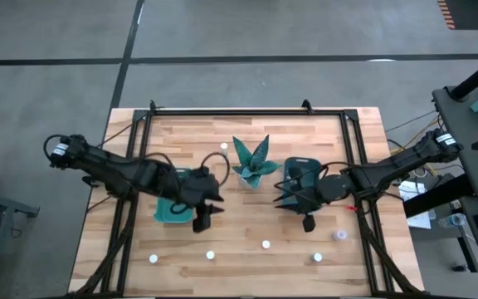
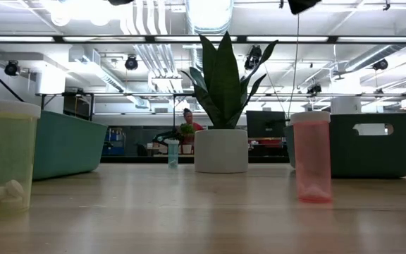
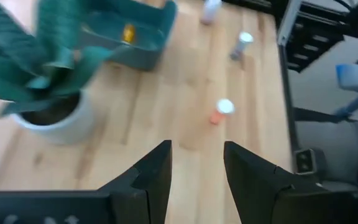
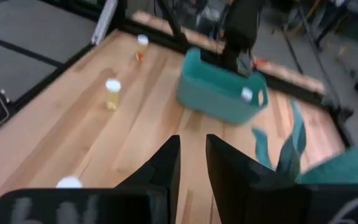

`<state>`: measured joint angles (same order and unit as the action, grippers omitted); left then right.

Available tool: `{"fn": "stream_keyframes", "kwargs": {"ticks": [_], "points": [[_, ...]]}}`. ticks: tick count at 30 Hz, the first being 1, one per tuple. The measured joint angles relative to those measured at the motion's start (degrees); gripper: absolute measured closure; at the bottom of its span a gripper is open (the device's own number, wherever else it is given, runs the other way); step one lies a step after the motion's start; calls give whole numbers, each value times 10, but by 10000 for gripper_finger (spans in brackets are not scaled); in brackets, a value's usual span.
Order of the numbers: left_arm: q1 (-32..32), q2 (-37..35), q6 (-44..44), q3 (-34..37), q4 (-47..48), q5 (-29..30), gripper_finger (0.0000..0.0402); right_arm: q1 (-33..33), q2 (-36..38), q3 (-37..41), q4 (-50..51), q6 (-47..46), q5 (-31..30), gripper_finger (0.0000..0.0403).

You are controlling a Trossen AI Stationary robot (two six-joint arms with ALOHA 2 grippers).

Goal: Pick and place medicine bottles into bin by pill shape (circle, oval)
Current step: Put the yellow tablet bottle into the blue bin

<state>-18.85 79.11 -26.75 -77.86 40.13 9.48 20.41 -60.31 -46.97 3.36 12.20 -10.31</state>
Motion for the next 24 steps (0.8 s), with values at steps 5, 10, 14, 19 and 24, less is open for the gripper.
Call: {"fn": "stream_keyframes", "kwargs": {"ticks": [5, 10, 14, 19, 24], "points": [[-25, 53, -16, -49, 31, -15, 272, 5, 3, 24, -65, 27, 6, 335], [-47, 122, -37, -130, 120, -16, 272, 16, 5, 49, -114, 25, 17, 335], [-76, 177, -57, -194, 188, -20, 272, 37, 6, 68, -130, 8, 17, 335], [-126, 233, -113, -247, 240, -20, 272, 79, 6, 70, -132, -2, 15, 335], [-173, 267, -191, -257, 239, -19, 272, 134, 3, 70, -149, -3, -23, 335]]}}
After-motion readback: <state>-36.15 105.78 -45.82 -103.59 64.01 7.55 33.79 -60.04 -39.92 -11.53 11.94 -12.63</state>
